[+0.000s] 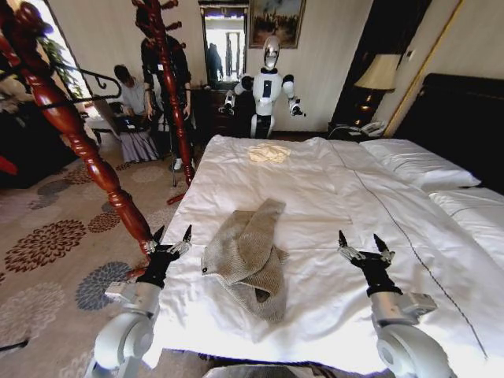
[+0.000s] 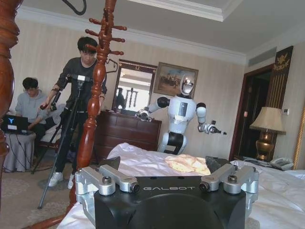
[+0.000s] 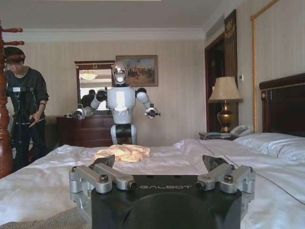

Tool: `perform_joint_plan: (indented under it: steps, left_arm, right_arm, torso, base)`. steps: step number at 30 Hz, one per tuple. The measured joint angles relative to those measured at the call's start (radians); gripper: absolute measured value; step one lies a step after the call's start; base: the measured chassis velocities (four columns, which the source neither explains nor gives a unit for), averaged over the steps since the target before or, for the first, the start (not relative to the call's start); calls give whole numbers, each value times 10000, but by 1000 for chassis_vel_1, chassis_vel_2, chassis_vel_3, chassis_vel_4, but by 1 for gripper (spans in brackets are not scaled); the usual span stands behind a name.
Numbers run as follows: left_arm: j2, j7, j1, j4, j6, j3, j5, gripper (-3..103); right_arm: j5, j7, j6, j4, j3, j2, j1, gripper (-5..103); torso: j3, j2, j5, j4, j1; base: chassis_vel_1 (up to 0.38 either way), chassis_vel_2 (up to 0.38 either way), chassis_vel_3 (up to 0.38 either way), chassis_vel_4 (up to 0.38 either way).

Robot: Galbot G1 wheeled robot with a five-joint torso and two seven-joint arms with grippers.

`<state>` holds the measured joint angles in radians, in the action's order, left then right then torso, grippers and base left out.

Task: Pick up the clothes from the bed and hang them on the clothes hanger.

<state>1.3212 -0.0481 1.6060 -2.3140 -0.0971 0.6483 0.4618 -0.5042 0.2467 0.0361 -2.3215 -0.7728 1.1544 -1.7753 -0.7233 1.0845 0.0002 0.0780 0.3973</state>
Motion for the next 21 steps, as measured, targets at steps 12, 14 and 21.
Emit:
perform_joint_plan:
  steps: [12,14,21]
  left_arm:
    - [-42,7,73,-228,-17,49,-85,100]
    - [-67,50,62,-227,-16,79,-88,100]
    - [-115,104,60,-220,-17,37,-160,100]
  right_arm:
    - [-478,668,-641,-52,384,-30,-24,100]
    - [-456,690,-682,17,519,-46,17,100]
    - [-844,693,-758,-10,785,-265,25,100]
  torso:
    - [0,0,0,0,0]
    - [0,0,0,0,0]
    - [0,0,0,0,0]
  base:
    - [0,0,0,0]
    - [0,0,0,0]
    - [0,0,0,0]
